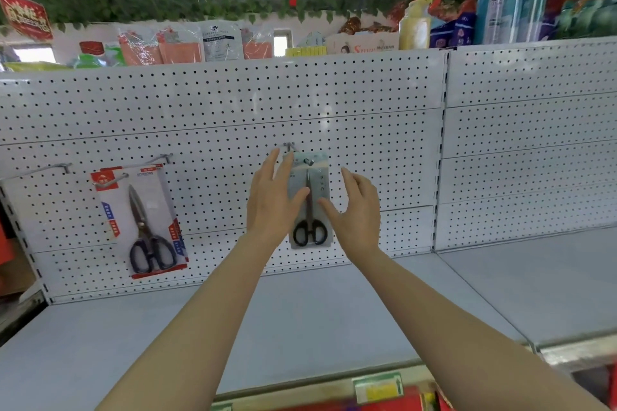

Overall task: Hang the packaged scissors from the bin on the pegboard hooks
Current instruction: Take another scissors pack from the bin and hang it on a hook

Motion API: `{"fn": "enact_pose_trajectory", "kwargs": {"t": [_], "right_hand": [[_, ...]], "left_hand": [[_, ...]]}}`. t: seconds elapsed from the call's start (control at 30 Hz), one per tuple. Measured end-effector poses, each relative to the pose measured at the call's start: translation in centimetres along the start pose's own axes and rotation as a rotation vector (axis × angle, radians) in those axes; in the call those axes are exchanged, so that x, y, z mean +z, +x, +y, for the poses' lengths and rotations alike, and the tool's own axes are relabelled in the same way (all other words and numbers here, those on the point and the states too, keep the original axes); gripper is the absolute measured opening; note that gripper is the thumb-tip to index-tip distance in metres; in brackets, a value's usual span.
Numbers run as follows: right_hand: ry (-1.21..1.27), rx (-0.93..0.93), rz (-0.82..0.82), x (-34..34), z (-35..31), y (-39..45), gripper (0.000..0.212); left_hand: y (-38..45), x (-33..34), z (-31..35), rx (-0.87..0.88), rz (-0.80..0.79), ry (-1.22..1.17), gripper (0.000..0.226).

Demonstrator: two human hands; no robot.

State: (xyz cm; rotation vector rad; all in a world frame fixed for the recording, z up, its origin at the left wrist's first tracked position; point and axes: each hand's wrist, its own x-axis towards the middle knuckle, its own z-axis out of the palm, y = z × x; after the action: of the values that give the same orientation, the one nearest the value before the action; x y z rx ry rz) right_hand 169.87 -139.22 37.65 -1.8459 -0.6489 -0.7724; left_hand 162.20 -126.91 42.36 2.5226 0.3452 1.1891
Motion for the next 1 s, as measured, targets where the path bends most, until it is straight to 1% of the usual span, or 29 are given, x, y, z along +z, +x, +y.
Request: {"fn": "enact_pose_trajectory", "kwargs": {"t": [0.13,0.2,0.37,0.5,0.57,0.67,0.77,0.87,0.93,1.0], "right_hand": [[-0.197,-0.251,0.070,-5.2,0.5,-1.8,0.065],[-0.273,-0.338,0.087,-8.2,0.8,-2.8,0.061],[-0.397,-0.460,0.066,-15.8,2.2,-6.7,0.057],[-0.495,-0.482,-0.003,-21.7,5.2,-11.5,0.056],[-0.532,-0.455,-0.051,-24.6,7.3,-14.2,0.057],[-0.584,-0.378,-0.109,-29.5,11.3,-19.0,0.057],[-0.659,-0.299,-0.156,-34.7,16.4,-24.4,0.052],[-0.754,-0.165,-0.263,-39.1,22.2,-30.4,0.050],[-0.815,-0.037,-0.365,-41.7,25.6,-34.7,0.052],[-0.858,0.068,-0.450,-43.7,28.2,-38.8,0.056]], "left_hand": [[-3.7,-1.7,1.8,0.170,0.077,0.214,0.068],[-5.7,-2.4,3.3,0.257,0.093,0.267,0.065],[-11.4,-1.6,8.2,0.406,0.062,0.296,0.060],[-16.9,1.3,12.5,0.467,-0.015,0.289,0.061],[-20.0,3.2,14.9,0.475,-0.076,0.280,0.061],[-25.4,6.8,18.7,0.486,-0.212,0.260,0.064],[-31.4,11.3,22.1,0.530,-0.320,0.217,0.063],[-37.9,16.2,24.8,0.566,-0.445,0.179,0.062],[-42.5,19.6,26.1,0.596,-0.580,0.139,0.061],[-47.1,22.5,26.7,0.641,-0.747,0.121,0.064]]}}
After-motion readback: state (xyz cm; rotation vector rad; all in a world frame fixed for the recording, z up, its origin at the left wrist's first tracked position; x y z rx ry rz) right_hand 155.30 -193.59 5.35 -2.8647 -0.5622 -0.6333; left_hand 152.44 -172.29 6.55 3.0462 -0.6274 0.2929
